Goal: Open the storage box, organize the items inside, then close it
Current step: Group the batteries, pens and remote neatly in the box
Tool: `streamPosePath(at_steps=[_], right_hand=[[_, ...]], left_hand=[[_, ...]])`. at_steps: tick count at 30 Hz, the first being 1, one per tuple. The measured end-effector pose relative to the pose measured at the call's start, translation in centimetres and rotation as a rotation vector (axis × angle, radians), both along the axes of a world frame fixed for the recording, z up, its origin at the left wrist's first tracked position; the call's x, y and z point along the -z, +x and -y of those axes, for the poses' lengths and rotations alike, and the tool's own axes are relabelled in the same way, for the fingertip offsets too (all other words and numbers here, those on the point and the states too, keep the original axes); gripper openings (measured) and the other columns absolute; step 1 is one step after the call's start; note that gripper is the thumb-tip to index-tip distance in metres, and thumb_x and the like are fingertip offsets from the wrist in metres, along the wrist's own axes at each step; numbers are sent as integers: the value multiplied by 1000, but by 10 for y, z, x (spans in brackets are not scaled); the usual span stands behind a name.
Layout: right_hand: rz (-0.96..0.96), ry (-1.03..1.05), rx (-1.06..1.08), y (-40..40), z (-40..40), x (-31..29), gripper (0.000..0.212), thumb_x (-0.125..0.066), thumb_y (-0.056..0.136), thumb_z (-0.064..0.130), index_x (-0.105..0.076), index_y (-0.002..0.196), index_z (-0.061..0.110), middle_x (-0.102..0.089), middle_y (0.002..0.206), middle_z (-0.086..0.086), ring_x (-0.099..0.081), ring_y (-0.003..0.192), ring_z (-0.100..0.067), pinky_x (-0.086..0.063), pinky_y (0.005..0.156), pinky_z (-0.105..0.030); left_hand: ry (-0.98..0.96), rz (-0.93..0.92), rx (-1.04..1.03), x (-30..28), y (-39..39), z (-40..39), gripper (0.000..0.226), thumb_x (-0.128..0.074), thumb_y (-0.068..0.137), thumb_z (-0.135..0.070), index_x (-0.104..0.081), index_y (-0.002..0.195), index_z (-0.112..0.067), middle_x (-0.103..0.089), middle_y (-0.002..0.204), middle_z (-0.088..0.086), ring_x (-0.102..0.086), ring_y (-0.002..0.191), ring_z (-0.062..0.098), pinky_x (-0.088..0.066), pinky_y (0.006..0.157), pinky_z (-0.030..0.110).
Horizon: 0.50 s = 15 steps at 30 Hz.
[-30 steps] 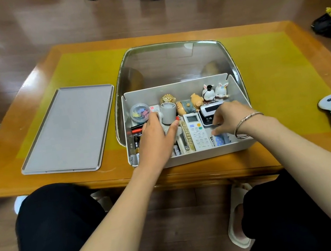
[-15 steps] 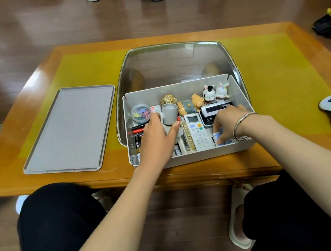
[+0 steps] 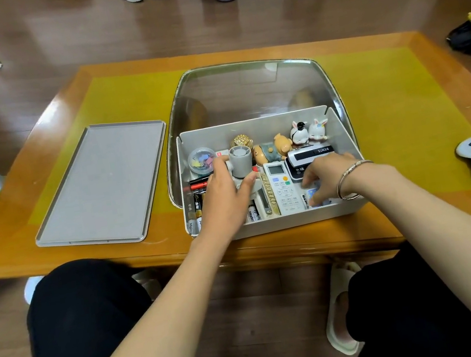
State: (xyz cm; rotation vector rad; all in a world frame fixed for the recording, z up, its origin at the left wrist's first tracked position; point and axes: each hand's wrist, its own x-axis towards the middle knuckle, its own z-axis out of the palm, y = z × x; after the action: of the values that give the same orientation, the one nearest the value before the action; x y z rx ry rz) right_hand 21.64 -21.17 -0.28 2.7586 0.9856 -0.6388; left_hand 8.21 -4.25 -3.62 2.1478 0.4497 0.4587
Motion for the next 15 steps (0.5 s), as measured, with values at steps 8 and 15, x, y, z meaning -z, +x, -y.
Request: streamPosePath(at_steps=[8, 15], right_hand=[[390, 270, 88, 18, 1, -11, 34, -61, 82, 18, -63, 117, 20, -63, 113, -12, -51, 113, -32, -45, 89, -39], [330, 110, 7, 38, -6, 7, 34, -56, 90, 30, -57, 123, 23, -62, 115, -10, -40, 120, -31, -31, 94, -40]], left_hand=[[-155, 37, -44, -1, 1, -3, 34, -57, 93, -32, -30, 112, -23, -49, 92, -18, -54, 81, -5, -43, 55, 4], [-194, 29, -24, -2, 0, -3, 34, -57, 93, -30, -31, 114, -23, -49, 93, -18, -55, 83, -4, -44, 57, 5]])
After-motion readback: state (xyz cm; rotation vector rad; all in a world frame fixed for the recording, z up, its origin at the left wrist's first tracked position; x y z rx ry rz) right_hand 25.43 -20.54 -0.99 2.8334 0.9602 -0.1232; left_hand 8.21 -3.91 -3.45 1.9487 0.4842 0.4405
